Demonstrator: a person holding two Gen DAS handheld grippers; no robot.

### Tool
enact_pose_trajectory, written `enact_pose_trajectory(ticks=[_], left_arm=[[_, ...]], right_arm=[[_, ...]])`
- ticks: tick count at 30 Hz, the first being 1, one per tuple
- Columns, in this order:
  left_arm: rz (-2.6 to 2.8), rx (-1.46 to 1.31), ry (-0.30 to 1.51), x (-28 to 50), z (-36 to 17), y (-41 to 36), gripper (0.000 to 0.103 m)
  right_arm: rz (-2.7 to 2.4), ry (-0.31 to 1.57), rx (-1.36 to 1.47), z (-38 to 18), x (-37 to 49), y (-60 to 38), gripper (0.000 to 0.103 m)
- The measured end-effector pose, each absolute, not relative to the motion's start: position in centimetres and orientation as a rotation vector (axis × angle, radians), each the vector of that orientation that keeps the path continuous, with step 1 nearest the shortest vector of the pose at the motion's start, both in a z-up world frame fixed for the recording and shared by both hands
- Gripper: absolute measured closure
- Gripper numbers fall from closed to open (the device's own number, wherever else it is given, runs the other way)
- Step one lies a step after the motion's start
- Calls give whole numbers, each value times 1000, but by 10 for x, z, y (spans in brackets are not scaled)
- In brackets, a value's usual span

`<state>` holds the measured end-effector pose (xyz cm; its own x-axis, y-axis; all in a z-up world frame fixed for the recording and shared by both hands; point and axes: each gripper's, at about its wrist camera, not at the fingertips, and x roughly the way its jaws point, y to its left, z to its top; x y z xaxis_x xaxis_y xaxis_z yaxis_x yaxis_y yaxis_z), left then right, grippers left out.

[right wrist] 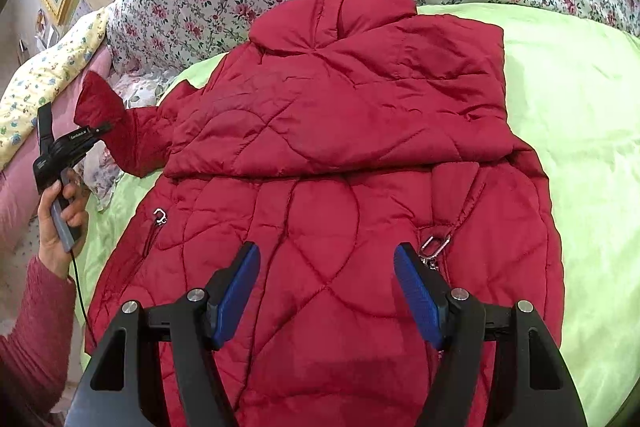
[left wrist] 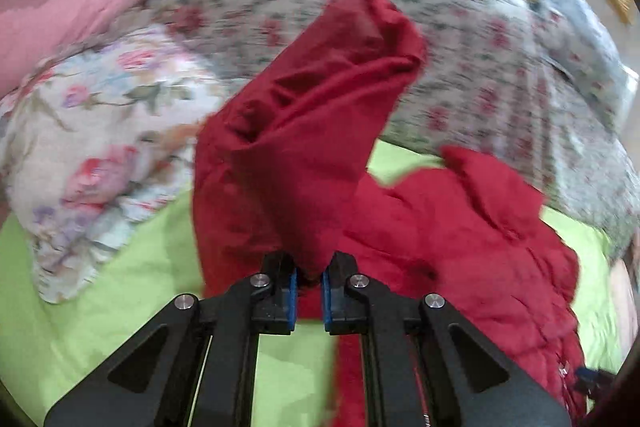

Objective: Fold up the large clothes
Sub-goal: 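Fold the held sleeve across the coat back with the left tool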

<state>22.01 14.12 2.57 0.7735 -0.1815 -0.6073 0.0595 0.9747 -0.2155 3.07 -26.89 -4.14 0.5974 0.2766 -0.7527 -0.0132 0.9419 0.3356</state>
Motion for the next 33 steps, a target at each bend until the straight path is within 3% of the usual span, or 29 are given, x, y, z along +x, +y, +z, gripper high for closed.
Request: enact_pose_trajectory(ticks=[18,33], left_arm=[[-469,-38,729,175,13,-55,97],[-532,67,848,176,-42,-134,96]], right_arm=[[162,871,417,-36,26,-294,32],[142,780,593,-27,67,-352,30]])
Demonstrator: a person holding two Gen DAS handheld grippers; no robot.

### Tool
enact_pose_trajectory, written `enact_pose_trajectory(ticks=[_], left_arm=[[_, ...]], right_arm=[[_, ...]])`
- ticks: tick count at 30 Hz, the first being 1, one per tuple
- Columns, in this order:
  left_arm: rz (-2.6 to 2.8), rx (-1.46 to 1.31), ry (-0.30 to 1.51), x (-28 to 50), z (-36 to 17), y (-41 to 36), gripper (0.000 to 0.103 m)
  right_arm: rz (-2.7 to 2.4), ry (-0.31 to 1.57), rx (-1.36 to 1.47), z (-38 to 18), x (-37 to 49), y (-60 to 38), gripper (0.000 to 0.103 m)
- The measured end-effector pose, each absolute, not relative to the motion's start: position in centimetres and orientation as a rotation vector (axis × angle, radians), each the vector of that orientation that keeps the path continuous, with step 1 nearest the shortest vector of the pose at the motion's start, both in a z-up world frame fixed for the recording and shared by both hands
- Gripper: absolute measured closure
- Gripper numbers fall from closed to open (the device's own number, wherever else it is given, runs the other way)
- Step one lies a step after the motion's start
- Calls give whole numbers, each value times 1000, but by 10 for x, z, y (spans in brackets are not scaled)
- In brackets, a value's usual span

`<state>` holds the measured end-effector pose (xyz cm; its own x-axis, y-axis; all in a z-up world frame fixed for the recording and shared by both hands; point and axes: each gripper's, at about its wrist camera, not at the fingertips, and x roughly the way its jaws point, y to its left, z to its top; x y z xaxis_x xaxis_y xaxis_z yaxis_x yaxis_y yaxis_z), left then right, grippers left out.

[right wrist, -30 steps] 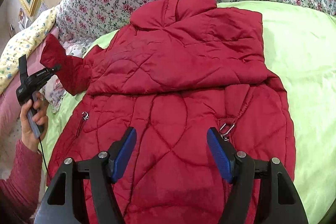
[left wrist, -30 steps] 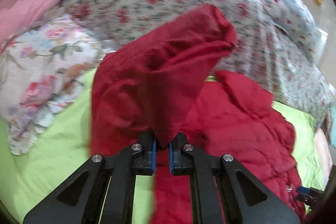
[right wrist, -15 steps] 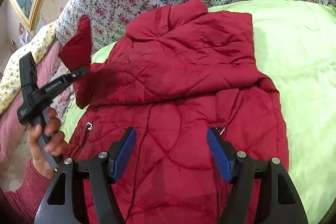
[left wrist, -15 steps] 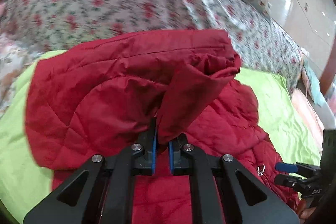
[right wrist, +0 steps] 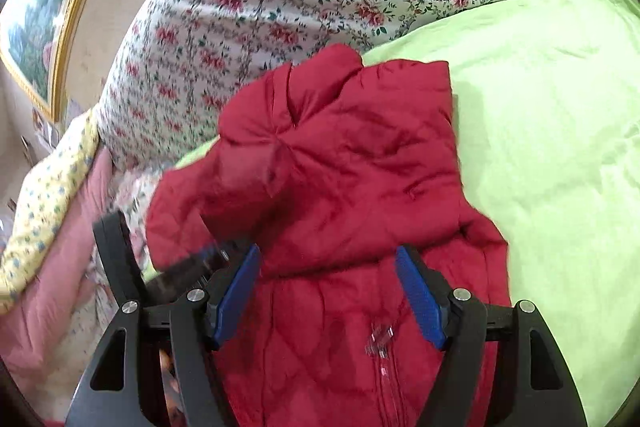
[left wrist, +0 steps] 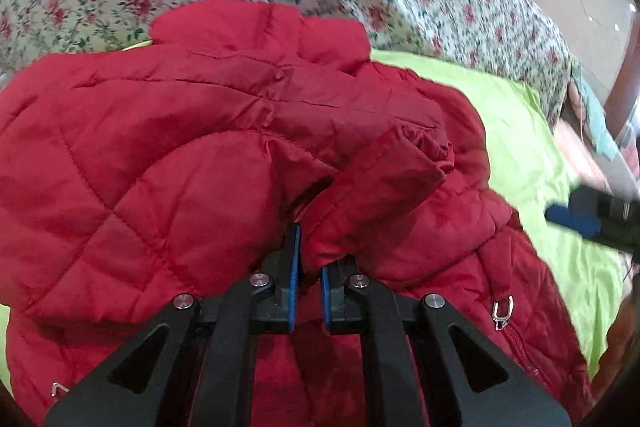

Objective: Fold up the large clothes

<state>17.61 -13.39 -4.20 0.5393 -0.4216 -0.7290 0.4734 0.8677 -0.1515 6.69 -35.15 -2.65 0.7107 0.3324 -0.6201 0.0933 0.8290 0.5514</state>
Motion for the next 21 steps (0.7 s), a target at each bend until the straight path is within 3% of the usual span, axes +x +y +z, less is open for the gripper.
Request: enact_pose_trajectory(ticks=[21], left_arm=[[-562,57,865,175,-53,-141,96]], right_arm=[[282,817,716,-52,148,-333,30]])
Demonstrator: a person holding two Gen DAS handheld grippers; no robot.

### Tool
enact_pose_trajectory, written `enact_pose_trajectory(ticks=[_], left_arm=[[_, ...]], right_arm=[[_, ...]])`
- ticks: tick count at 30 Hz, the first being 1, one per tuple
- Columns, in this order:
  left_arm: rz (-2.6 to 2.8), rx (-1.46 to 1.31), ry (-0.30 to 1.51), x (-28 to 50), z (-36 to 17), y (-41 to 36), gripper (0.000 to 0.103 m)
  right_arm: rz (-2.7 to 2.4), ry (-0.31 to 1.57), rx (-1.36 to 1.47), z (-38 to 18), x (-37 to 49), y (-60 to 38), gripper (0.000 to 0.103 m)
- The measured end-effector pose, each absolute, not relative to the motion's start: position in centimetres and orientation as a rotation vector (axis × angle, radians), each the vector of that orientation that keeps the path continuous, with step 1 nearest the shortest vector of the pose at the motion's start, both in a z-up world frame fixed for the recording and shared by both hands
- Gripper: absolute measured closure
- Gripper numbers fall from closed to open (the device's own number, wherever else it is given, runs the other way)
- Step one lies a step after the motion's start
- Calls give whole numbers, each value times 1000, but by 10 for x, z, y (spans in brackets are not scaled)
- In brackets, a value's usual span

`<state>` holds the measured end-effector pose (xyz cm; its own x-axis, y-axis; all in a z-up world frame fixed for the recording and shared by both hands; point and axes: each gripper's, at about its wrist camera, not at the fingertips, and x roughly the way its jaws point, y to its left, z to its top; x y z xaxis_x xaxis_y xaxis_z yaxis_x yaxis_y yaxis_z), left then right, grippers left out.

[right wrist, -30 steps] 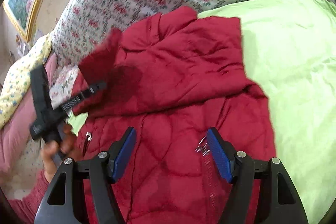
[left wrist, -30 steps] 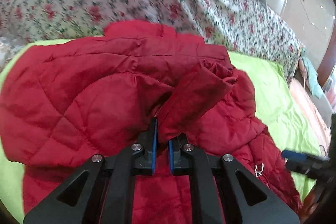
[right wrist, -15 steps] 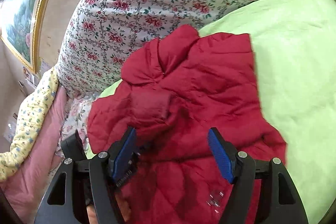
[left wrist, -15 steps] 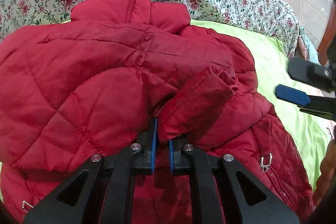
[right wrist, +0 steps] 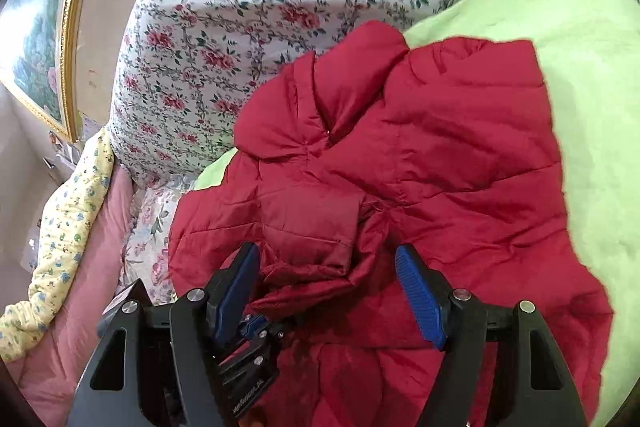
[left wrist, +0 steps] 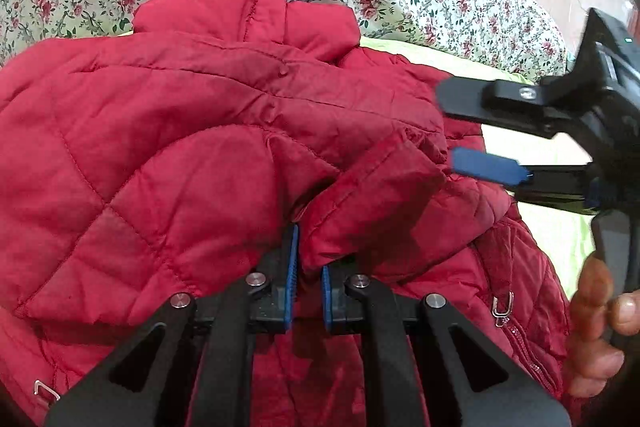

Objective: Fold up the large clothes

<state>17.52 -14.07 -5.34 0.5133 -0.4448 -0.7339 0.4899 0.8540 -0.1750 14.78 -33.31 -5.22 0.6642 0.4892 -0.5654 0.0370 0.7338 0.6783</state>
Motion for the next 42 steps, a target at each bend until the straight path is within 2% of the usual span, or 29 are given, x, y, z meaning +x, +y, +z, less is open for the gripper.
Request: enact_pose_trajectory(ticks=[2,5,9,17,21,26,27,34,37,38,39,42], left_arm=[[-563,57,868,174,-53,-141,95],[-574,49,887,172,-49,-136,88],[-642,21,892,159,-35,-119,78],[-553,24,787,163,6,-74,78],[-437,-19,785,196,7,-42,78],[-381,-74,887,230,-33,-20,78],[-380,-77,901,230,-41,-19,78],[-360,-53,901,228,-52,-27,78],[-357,-51,906,229,-55,-29,78],[-357,-45,907,229,-56,-30,78],[-358,-42,907,229,-56,-29,78],[-369,-27,911,227,-54,-28,78]], right_arm=[[296,826,727,-58,154,-329,38],[258,857,676,-62,159,-323,91],[238,820,676,-56,150,-334,95],[71,734,548,-30,124,-368,96],[2,746,480,-34,124,-377,103],[-20,779,483,-48,130,-379,103],[-25,779,481,-48,128,-377,98],[-38,574,347,9,97,-342,95],[74,656,314,5,117,-315,75],[90,683,298,0,124,-307,61],[99,713,269,-8,131,-298,55],[49,800,203,-39,149,-288,55]])
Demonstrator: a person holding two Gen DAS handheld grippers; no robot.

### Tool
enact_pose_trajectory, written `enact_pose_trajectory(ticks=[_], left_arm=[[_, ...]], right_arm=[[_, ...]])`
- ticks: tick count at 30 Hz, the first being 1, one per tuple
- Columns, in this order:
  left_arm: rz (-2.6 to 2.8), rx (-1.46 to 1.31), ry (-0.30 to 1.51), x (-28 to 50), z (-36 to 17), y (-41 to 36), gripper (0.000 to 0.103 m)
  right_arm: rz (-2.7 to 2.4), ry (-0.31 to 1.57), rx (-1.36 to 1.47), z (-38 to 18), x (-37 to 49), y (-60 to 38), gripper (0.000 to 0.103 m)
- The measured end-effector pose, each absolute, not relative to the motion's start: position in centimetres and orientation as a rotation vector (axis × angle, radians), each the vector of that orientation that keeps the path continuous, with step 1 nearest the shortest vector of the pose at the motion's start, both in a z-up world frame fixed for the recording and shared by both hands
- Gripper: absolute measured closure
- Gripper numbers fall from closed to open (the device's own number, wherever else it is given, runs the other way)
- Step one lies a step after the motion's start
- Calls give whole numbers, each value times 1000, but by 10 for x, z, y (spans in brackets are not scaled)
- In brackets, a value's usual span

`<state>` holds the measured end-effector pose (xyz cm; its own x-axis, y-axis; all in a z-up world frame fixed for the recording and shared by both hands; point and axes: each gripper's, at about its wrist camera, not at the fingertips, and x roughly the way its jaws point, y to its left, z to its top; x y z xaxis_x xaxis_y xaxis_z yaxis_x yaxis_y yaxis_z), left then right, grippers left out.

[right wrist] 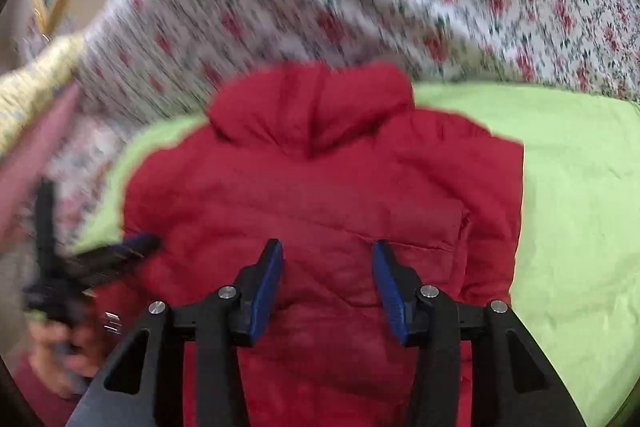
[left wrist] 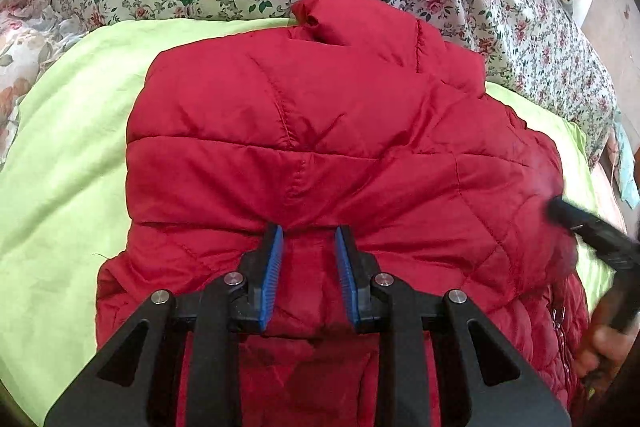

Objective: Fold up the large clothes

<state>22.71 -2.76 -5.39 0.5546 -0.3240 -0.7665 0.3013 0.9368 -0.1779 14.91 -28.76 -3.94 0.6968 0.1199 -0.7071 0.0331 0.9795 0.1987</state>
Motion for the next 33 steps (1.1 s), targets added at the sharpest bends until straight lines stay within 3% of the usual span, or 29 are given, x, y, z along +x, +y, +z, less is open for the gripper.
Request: enact_pose_trajectory(ticks=[6,12,29,31,33], left_arm=[[-341,18,827,216,-24,-17,78],[-283,0,968,248,-59,4,68],[-283,-8,982,245,-58,10,64],[-267,-1,977,236,-53,13,58],[-271,-5,975,226,-48,17,58]], right_arm=[[3,890,267,-83,162,-314,58],[-7,887,259,-87,164,-311,58],[5,906,306,-67,137,-311,54],[10,905,310,-59,127,-311,48],[23,900,331,-51,112,-313,32]])
